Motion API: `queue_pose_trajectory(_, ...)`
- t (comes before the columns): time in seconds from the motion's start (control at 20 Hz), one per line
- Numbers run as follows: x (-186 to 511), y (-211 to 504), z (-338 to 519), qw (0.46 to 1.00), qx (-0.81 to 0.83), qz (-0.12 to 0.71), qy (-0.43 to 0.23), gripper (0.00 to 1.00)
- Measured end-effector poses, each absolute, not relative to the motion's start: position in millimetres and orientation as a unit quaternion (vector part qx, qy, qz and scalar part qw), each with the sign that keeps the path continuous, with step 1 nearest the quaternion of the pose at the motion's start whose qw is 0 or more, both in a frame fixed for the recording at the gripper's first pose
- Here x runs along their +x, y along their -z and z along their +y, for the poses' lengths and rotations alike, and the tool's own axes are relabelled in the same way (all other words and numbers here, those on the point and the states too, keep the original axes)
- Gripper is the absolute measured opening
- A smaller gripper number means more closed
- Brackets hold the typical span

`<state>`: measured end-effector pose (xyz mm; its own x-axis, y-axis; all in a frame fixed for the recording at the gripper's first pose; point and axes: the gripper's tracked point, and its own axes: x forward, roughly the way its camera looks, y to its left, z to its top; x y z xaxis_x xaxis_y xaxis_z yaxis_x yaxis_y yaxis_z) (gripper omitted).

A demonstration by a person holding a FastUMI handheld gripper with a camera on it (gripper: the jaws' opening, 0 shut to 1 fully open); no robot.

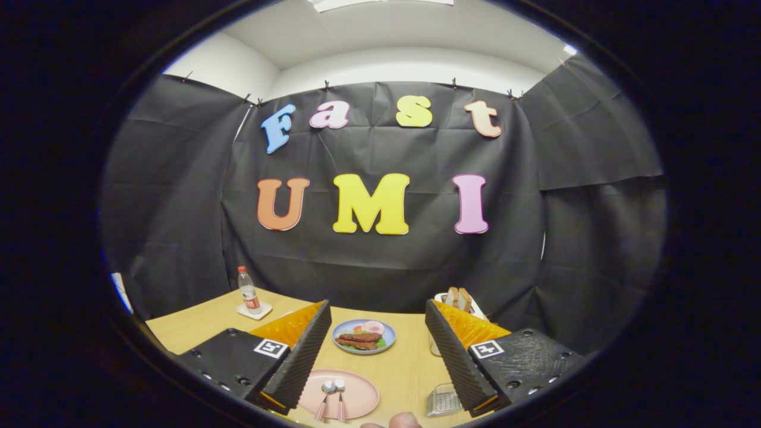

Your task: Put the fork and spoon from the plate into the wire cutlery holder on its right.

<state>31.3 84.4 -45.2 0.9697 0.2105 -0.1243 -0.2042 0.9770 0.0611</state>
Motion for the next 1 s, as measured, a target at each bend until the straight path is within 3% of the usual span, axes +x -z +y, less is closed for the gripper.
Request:
queue_pose_trajectory(0.4,20.9,105.5,93.6,0.984,-0.004,0.11,-0.142,0.95)
queue_pose_trajectory(0.8,-28.8,208.7,125.8,0.958,-0.039,0.204,-0.199,0.96)
queue_pose_trajectory(1.0,-34.5,266.9,124.4,0.944,-0.046,0.261,-0.196,0.95)
